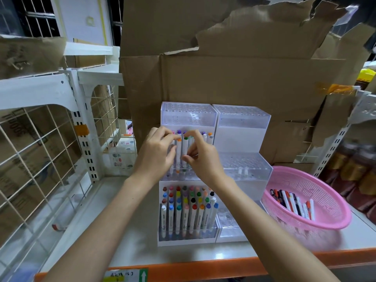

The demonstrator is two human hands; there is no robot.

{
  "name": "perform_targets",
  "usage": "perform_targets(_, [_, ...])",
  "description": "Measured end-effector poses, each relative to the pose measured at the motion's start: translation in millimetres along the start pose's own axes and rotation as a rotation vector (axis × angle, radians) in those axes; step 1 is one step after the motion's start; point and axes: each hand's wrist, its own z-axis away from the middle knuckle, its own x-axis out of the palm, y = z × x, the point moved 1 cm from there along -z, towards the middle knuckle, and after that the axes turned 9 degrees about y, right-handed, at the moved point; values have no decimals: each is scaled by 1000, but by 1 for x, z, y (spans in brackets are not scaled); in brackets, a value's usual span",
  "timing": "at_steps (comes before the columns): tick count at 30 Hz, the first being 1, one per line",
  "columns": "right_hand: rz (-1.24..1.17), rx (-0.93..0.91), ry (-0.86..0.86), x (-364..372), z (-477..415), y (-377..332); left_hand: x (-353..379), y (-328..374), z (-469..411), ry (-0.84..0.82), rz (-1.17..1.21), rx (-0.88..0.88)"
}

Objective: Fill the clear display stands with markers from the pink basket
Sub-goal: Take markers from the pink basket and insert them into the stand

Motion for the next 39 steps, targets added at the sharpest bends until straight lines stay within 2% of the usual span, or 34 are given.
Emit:
perform_targets(9, [85,-87,60,-7,-4,0,0,-1,1,-15,-31,28])
perform_targets(22, [169,-95,-5,-19,-12,-4,5,8,-1,6,-89,-1])
perform_targets(26, [147,-110,72,-35,-5,4,10,23,-3,-23,-148,18])
perform_targets(30, [266,-136,143,-66,3,26,29,53,-7,-68,-139,64])
perform_targets(34, [441,-98,141,-106,14,60,63,92,-12,-135,-89,132])
perform_targets(39, [611,83,72,-167,33,100,113,145,-14,-171,15,227])
